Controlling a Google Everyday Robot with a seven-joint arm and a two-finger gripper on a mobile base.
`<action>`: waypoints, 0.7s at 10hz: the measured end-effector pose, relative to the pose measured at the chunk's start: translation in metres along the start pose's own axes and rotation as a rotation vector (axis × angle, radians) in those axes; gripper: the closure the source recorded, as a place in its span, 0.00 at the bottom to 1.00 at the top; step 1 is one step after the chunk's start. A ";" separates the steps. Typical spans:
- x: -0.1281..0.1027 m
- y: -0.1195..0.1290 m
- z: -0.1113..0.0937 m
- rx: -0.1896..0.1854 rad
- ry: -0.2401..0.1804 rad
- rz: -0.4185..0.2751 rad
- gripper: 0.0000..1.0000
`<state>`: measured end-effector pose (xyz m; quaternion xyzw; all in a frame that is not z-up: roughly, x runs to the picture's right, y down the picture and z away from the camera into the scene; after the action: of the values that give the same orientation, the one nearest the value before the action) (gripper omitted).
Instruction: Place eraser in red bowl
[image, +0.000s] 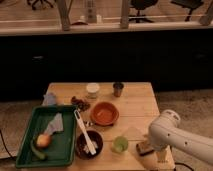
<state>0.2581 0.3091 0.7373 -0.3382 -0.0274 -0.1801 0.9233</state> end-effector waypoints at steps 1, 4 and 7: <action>0.001 -0.001 0.005 -0.006 -0.016 0.013 0.20; 0.006 -0.004 0.018 -0.016 -0.070 0.048 0.31; 0.007 -0.003 0.022 -0.019 -0.092 0.065 0.60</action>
<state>0.2654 0.3192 0.7573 -0.3557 -0.0570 -0.1347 0.9231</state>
